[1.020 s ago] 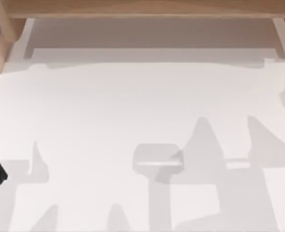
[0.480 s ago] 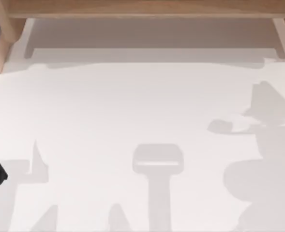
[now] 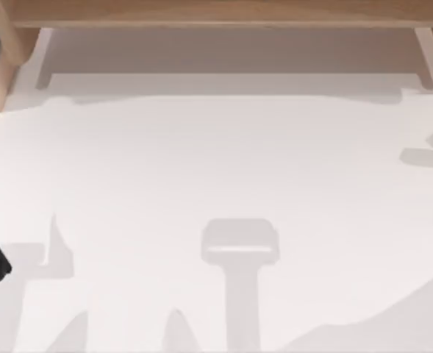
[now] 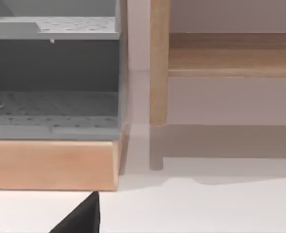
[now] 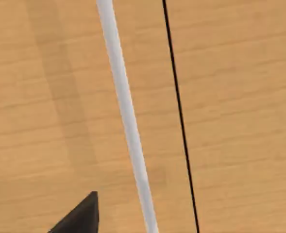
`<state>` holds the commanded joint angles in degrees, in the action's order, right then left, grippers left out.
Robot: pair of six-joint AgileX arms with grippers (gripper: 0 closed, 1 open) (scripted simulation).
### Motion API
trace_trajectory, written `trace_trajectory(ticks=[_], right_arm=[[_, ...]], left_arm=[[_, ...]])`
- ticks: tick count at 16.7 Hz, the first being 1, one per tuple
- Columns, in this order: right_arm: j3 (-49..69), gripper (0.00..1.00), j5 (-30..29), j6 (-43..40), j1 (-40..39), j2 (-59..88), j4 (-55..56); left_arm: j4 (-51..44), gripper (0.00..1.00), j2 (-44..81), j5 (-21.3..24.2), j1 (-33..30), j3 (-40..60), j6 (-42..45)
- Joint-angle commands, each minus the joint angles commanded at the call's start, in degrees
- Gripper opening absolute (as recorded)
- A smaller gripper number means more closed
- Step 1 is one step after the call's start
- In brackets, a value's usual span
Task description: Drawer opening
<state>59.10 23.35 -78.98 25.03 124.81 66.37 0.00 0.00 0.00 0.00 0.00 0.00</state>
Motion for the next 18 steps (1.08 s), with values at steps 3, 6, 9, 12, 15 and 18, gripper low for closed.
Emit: trace_trajectory(ticks=[3, 6, 9, 12, 15, 18], right_arm=[[2.86, 1.00, 0.64, -7.53, 0.95, 5.17, 2.08], [3.88, 1.00, 0.88, -10.26, 1.29, 7.05, 2.83], [3.88, 1.00, 0.88, -10.26, 1.29, 7.05, 2.83], [4.53, 1.00, 0.57, -10.23, 0.91, 7.23, 2.32], [7.95, 1.00, -0.07, -10.29, 0.36, 8.84, 0.53], [10.42, 1.00, -0.51, -10.30, -0.07, 10.02, -0.78]], left_arm=[[0.00, 1.00, 0.00, 0.00, 0.00, 0.00, 0.00], [0.00, 1.00, 0.00, 0.00, 0.00, 0.00, 0.00], [0.00, 1.00, 0.00, 0.00, 0.00, 0.00, 0.00], [0.00, 1.00, 0.00, 0.00, 0.00, 0.00, 0.00], [0.00, 1.00, 0.00, 0.00, 0.00, 0.00, 0.00], [0.00, 1.00, 0.00, 0.00, 0.00, 0.00, 0.00]])
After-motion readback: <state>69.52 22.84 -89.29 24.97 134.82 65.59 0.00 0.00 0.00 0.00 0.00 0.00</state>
